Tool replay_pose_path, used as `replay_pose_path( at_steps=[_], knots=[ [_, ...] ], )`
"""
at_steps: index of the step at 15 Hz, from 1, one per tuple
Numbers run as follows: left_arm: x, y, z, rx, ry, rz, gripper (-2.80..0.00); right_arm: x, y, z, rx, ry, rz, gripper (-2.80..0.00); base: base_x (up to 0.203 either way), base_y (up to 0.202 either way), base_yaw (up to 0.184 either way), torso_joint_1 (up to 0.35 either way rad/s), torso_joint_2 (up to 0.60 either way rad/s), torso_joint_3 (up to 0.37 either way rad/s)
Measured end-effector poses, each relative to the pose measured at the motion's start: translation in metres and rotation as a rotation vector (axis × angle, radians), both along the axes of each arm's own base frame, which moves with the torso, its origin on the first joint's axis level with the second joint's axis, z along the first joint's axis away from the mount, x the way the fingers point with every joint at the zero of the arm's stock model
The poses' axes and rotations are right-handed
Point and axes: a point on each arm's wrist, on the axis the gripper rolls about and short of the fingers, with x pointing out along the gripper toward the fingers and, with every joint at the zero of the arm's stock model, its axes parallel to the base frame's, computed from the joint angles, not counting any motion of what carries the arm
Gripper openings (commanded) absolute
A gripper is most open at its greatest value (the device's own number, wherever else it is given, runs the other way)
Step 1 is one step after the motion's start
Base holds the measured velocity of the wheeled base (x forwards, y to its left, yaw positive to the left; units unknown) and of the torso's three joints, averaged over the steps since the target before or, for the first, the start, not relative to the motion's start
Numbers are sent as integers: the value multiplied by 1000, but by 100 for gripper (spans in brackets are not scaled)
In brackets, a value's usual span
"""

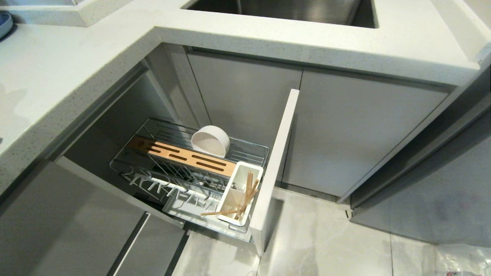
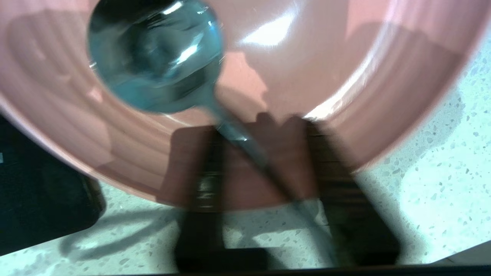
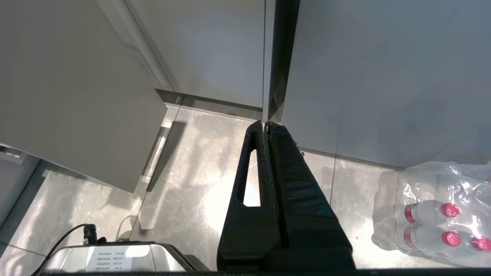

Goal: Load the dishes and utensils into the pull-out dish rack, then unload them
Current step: Pick up the spoon and place it in the cupboard

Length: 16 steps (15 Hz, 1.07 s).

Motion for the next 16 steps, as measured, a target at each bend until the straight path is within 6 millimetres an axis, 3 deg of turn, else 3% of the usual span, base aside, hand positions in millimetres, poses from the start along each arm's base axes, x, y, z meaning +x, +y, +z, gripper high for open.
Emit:
replay_pose_path(
  at_steps=[7, 13, 16],
  knots=[
    [-1, 0, 4, 10, -19, -3, -280, 0, 0, 0, 0, 0, 0, -280, 0, 0, 0, 0, 0, 0],
    [-28, -24, 44, 96, -215, -74, -280, 0, 0, 0, 0, 0, 0, -280, 0, 0, 0, 0, 0, 0],
    [-38, -45, 58, 122, -330, -225, -280, 0, 0, 0, 0, 0, 0, -280, 0, 0, 0, 0, 0, 0]
  ],
)
